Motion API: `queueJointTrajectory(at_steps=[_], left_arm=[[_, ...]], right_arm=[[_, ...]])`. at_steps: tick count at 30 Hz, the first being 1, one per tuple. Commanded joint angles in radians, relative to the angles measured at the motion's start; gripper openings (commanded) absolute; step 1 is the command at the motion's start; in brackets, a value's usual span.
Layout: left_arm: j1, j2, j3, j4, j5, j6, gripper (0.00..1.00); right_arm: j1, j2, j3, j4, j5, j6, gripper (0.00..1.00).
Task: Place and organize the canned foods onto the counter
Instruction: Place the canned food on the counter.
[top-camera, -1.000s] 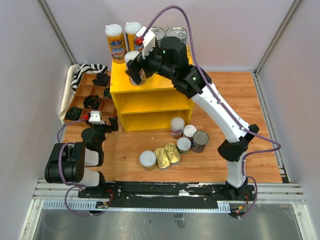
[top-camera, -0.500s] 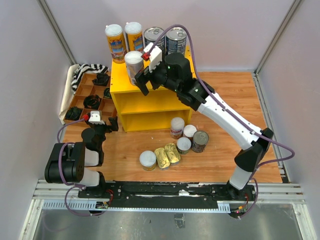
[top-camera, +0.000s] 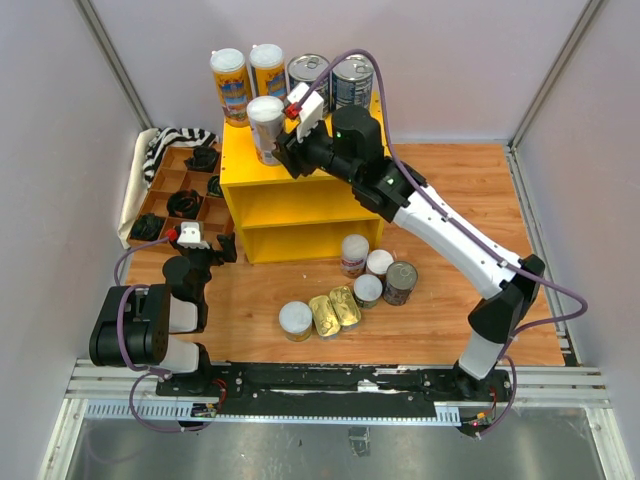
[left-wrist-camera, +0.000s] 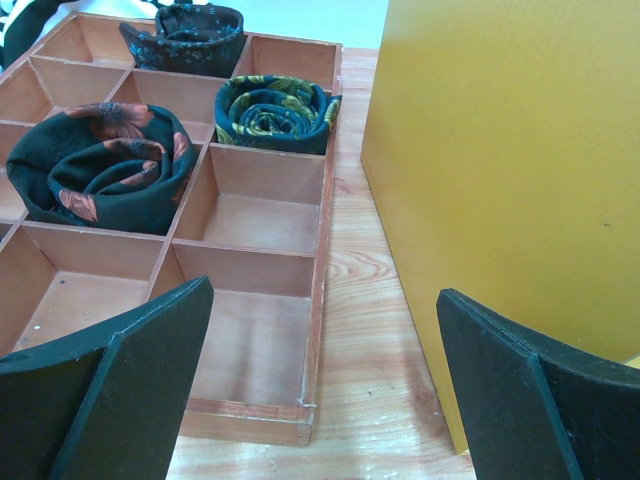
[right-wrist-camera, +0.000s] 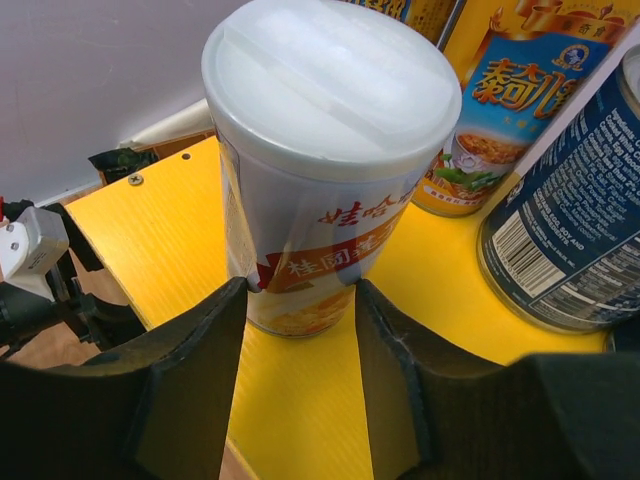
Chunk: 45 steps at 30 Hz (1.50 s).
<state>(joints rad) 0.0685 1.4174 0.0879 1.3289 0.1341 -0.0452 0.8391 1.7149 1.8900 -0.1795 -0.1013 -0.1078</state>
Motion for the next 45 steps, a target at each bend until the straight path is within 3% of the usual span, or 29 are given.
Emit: queueJointTrajectory(at_steps=[1,22,45], left_arm=[[-0.005,0.006,0.010,0.018,0.005,0.013,1.00],[-0.005,0.006,0.010,0.018,0.006,0.012,1.00],[-0.005,0.006,0.011,0.018,0.006,0.013,1.00]], right_arm=[[-0.014,0.047,0.055,0.037,-0.016,0.002,0.46],[-0.016,0.242,0.224,0.069,-0.083,0.058,0.44],[-0.017,0.262,0.238,0.084,-0.088,0.075,0.44]])
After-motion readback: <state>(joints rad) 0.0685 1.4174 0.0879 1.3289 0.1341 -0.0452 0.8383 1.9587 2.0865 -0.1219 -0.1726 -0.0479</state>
